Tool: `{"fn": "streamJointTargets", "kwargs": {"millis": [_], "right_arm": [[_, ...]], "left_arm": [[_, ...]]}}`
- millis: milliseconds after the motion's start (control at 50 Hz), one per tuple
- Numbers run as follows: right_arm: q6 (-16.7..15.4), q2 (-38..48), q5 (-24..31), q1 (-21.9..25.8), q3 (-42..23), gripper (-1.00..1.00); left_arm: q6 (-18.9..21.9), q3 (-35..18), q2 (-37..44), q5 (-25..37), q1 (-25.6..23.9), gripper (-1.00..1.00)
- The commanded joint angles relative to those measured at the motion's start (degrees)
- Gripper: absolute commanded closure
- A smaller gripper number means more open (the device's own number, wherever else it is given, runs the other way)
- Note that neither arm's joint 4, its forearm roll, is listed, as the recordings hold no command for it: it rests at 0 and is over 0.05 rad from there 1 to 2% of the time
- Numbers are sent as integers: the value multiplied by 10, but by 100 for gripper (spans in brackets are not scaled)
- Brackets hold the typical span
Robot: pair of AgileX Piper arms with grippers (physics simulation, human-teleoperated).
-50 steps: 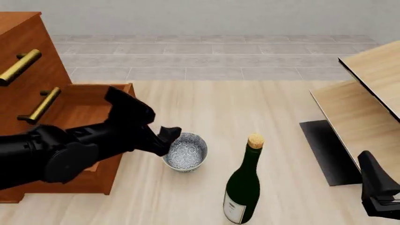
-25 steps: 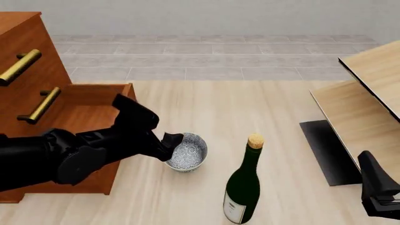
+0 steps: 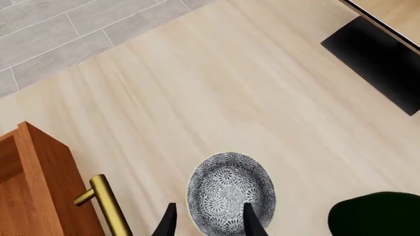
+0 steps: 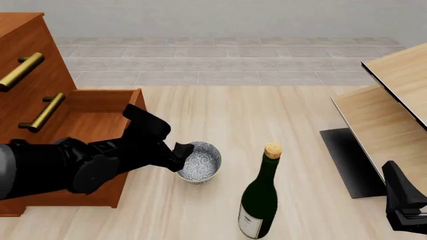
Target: Put the bowl on top of the cabinet.
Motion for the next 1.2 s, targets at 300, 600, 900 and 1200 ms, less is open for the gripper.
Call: {"fn": "streamJointTargets", "kwargs": {"millis": [300,600,900,1200], "right_arm": [[0,0,0,0,0,-100],[0,0,0,0,0,-100],[0,0,0,0,0,-100],[0,0,0,0,0,-100]], "left_arm": [[4,-6,40,-20,12,-100],[7,-11,63,-35,20,-100],[6,-22,91,-45,28,-100],[4,-26,110,-54,27,-100]]}}
